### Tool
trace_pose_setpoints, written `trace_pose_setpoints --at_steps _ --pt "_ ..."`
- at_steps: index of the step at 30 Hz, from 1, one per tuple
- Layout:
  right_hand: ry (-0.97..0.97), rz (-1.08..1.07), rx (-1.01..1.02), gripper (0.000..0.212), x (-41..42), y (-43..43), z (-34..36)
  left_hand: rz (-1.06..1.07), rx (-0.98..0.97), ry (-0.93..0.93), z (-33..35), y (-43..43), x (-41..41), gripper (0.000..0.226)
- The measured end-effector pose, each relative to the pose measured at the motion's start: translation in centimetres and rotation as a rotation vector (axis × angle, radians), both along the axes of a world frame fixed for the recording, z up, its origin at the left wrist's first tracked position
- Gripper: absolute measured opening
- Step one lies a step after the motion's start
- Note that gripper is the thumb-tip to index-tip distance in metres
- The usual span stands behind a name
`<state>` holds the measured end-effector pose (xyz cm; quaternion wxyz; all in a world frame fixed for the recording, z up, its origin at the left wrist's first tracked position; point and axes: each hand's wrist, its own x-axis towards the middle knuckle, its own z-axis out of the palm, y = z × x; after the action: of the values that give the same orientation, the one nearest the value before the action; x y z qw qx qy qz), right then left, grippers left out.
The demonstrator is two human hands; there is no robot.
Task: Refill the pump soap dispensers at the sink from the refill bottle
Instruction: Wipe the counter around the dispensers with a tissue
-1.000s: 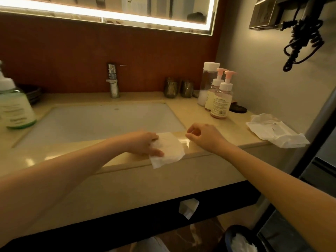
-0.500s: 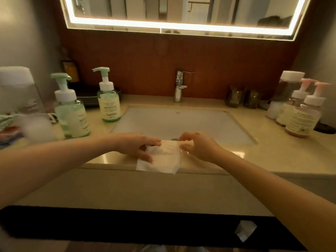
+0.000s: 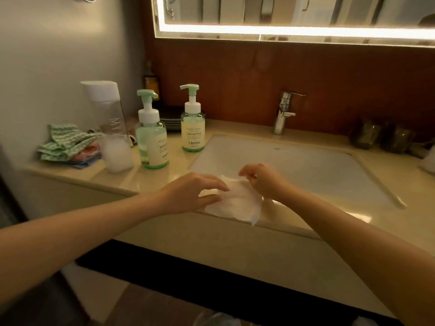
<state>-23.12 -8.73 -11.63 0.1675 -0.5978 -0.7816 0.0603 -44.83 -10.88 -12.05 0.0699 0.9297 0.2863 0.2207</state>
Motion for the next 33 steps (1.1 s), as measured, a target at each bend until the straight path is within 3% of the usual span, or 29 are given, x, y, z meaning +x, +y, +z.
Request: trace_pose_setpoints --at_steps 5,14,21,27,30,33 --pt "-0.059 0.135 -0.020 0.027 -0.3 -0.3 -0.6 -0.047 0.106 0.034 -1.5 -2.0 0.5 0.041" --pt "-0.163 0.254 0.036 0.027 -2.0 -0.1 -0.7 -0.009 0.265 0.028 -2.3 -2.3 -2.3 0.037" --pt "-0.181 0.249 -0.010 0.028 -5.7 0.0 -0.6 0.132 0.188 -0.151 -2.4 -0.3 -9.7 0.046" --pt "-0.214 0.207 -0.001 0.028 -10.8 1.8 -1.1 0.361 0.307 -0.057 -2.3 3.0 -14.4 0.073" --pt "-0.211 0.191 -0.009 0.031 -12.1 2.7 -1.0 0.404 0.454 -0.047 -1.6 2.7 -12.7 0.061" --pt "-0.205 0.206 0.000 0.031 -12.3 2.8 -1.1 0.383 0.342 -0.144 -2.2 1.3 -9.8 0.041"
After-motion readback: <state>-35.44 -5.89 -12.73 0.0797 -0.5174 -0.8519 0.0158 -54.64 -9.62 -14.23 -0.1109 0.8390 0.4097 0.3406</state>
